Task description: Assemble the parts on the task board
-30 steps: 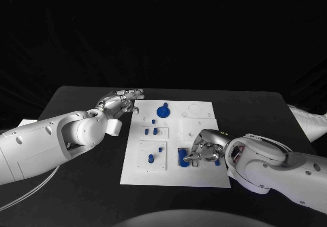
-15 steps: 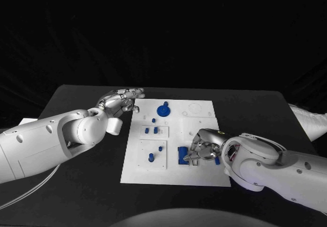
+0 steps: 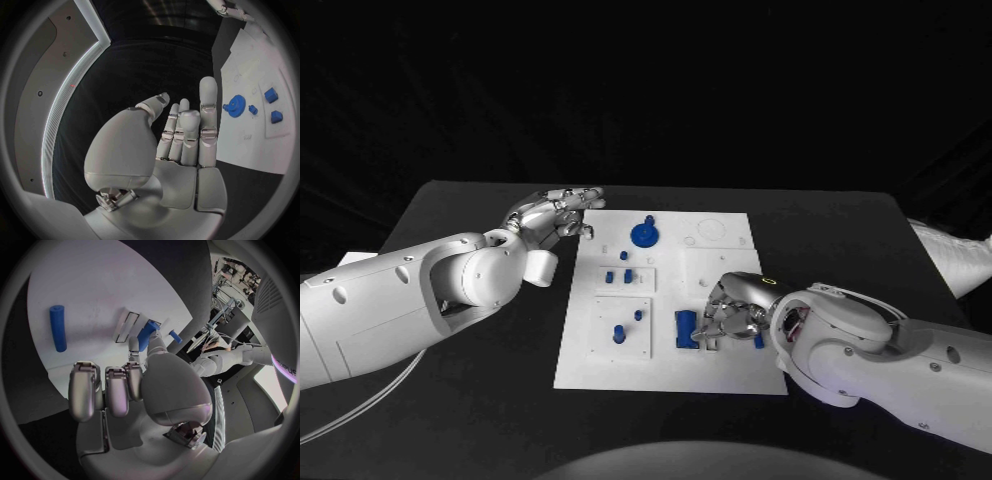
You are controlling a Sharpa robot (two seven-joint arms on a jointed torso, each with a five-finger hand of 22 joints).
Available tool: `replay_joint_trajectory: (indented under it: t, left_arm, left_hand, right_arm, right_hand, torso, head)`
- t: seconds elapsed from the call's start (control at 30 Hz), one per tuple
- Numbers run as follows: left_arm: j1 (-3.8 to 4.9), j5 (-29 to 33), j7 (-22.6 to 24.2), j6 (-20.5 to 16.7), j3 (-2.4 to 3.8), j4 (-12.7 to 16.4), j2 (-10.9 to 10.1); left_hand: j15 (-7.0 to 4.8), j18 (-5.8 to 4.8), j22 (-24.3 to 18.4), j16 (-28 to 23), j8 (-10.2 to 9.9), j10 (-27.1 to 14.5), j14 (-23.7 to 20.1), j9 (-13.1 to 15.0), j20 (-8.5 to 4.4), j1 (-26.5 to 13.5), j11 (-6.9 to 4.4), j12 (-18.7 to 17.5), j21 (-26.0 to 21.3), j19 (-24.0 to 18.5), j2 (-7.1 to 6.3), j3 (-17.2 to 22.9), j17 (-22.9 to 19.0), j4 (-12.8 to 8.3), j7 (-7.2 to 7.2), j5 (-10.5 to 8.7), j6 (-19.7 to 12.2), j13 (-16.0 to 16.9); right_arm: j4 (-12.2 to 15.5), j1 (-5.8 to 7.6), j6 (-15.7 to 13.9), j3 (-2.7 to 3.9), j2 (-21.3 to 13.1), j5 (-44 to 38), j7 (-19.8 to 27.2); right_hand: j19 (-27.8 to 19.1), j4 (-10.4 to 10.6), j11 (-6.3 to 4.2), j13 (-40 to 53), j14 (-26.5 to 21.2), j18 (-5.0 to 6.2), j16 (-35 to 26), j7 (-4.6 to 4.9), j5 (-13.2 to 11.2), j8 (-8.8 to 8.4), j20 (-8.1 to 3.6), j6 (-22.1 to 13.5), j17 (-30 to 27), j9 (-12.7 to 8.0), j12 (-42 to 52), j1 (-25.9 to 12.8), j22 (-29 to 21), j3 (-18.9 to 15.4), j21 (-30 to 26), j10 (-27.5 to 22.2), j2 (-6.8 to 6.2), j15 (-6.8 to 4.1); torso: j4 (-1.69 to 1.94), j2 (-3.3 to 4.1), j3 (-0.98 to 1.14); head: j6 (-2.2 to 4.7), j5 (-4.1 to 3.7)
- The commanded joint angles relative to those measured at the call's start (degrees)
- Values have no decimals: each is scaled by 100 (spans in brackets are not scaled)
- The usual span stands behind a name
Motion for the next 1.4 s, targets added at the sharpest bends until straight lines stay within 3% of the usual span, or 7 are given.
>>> replay_joint_trajectory:
  t: [0.03,0.2,0.5,0.67,0.87,1.1,1.4]
  left_arm:
    - [1,-26,27,102,3,9,3]
    - [1,-26,30,94,2,15,-12]
    - [2,-26,47,82,0,56,-43]
    - [2,-26,52,84,0,59,-46]
    - [2,-26,52,94,0,60,-36]
    - [1,-26,52,98,0,52,-40]
    - [1,-26,38,104,-1,52,-43]
  left_hand:
    - [-1,99,-7,6,35,-25,-47,0,-5,-11,3,27,-34,-28,26,-29,-5,4,-6,24,-37,8]
    - [-1,99,-7,6,35,-25,-47,0,-5,-11,3,27,-34,-28,26,-29,-5,4,-6,24,-37,8]
    - [-1,99,-7,6,35,-25,-47,0,-5,-11,3,27,-34,-28,26,-29,-5,4,-6,24,-37,8]
    - [-1,99,-7,6,35,-25,-47,0,-5,-11,3,27,-34,-28,26,-29,-5,4,-6,24,-37,8]
    - [-1,99,-7,6,35,-25,-47,0,-5,-11,3,27,-34,-28,26,-29,-5,4,-6,24,-37,8]
    - [1,99,-6,12,45,-47,-50,0,-2,-6,4,54,-34,-30,35,-34,-10,-2,-5,26,-46,10]
    - [1,99,-6,12,45,-47,-50,0,-2,-6,4,54,-34,-30,35,-34,-10,-2,-5,26,-46,10]
  right_arm:
    - [100,2,-428,3,-164,59,236]
    - [276,119,-586,6,-620,468,488]
    - [250,229,-29,-12,-1218,-219,436]
    - [211,211,8,-26,-1302,-514,254]
    - [155,111,87,-56,-1276,-643,140]
    - [72,-61,208,-70,-1147,-752,74]
    - [35,-127,308,-72,-1015,-795,59]
  right_hand:
    - [116,22,-58,225,443,-29,6,46,38,-74,-16,-93,788,-6,-13,-48,110,-38,-4,296,-10,6]
    - [95,31,28,175,436,-20,-13,147,244,-272,34,-312,755,-63,-121,-56,61,-19,-42,253,17,75]
    - [100,93,66,237,440,-24,-7,184,352,-380,84,-317,774,-109,-41,-138,90,-33,-26,277,41,116]
    - [110,91,59,272,445,-28,3,174,400,-391,88,-281,796,-113,10,-110,115,-6,-8,295,72,113]
    - [112,88,56,279,447,-30,7,171,412,-392,88,-269,804,-113,21,-100,122,0,-3,299,74,111]
    - [113,87,54,279,447,-30,8,169,416,-393,88,-260,806,-113,19,-96,124,4,-2,299,78,110]
    - [114,81,41,287,447,-29,8,152,427,-394,85,-208,805,-113,28,-68,126,26,0,304,96,102]
  torso:
    - [-3,-4,0]
    - [-6,-7,-9]
    - [-35,11,-3]
    - [-64,14,11]
    - [-52,12,3]
    - [-55,17,18]
    - [-50,21,15]
  head:
    - [10,-7]
    - [50,-57]
    - [113,-163]
    - [128,-188]
    - [128,-220]
    - [84,-167]
    - [64,-175]
